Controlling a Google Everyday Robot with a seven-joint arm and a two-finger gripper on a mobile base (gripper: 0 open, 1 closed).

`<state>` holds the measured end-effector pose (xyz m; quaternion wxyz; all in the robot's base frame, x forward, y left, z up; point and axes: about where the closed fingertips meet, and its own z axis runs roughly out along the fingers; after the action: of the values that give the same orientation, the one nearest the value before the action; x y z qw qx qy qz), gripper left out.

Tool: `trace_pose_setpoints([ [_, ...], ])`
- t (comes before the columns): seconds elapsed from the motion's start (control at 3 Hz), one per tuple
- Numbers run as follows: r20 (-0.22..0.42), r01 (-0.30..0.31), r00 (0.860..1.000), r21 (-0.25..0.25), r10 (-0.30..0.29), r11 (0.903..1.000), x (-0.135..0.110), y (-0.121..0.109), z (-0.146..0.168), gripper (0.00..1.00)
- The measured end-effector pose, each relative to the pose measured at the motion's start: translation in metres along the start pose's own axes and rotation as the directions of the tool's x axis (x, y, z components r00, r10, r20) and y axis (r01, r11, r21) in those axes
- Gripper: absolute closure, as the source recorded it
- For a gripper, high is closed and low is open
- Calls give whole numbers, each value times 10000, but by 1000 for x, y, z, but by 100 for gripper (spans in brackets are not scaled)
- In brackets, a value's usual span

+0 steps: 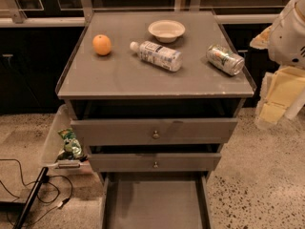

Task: Place blue plastic bottle into bottom drawer

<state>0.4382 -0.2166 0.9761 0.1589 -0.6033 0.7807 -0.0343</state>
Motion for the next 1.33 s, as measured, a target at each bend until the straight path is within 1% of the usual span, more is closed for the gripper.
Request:
trace_pose_setpoints([
  [0.33,22,14,10000,17,-14,10000,-2,0,0,0],
  [0.67,257,418,9988,337,-427,9986,-26,-18,8,0],
  [1.0,753,1017,9914,718,-1070,9922,-63,-51,21,0],
  [1.33,1186,1518,9788,1279,-1671,9801,-92,-92,41,0],
])
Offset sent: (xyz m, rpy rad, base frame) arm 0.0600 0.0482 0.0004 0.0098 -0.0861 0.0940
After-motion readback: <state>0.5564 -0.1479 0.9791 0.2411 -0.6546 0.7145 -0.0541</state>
